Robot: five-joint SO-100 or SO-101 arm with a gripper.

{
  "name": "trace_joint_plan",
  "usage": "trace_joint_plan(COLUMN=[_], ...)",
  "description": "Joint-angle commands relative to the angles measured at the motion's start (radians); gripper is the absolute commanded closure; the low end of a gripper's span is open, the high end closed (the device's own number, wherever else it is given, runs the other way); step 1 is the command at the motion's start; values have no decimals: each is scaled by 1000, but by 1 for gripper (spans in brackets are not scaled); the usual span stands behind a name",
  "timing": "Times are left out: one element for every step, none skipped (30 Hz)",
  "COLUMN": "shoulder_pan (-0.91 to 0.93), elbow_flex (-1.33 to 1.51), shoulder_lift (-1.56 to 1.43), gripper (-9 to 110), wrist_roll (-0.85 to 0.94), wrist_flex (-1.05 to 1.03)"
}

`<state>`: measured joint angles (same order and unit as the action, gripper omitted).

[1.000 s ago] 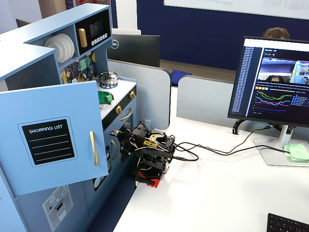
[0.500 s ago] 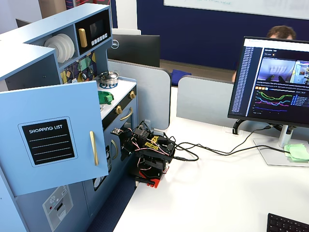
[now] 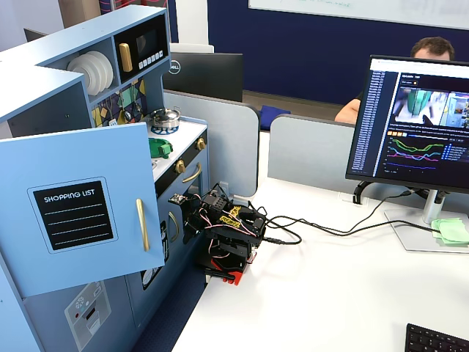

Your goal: Take off the lid from the green recipient and place it on the counter

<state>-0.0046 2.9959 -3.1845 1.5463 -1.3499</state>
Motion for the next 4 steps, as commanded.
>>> trace_joint_plan(shoulder_pan=[17, 17, 17, 17], elbow_flex=[0, 0, 0, 0], shoulder_lift=[6, 6, 6, 6], gripper=[96, 96, 96, 96], wrist_roll=[-37, -37, -37, -37], wrist_flex=[-183, -183, -183, -183])
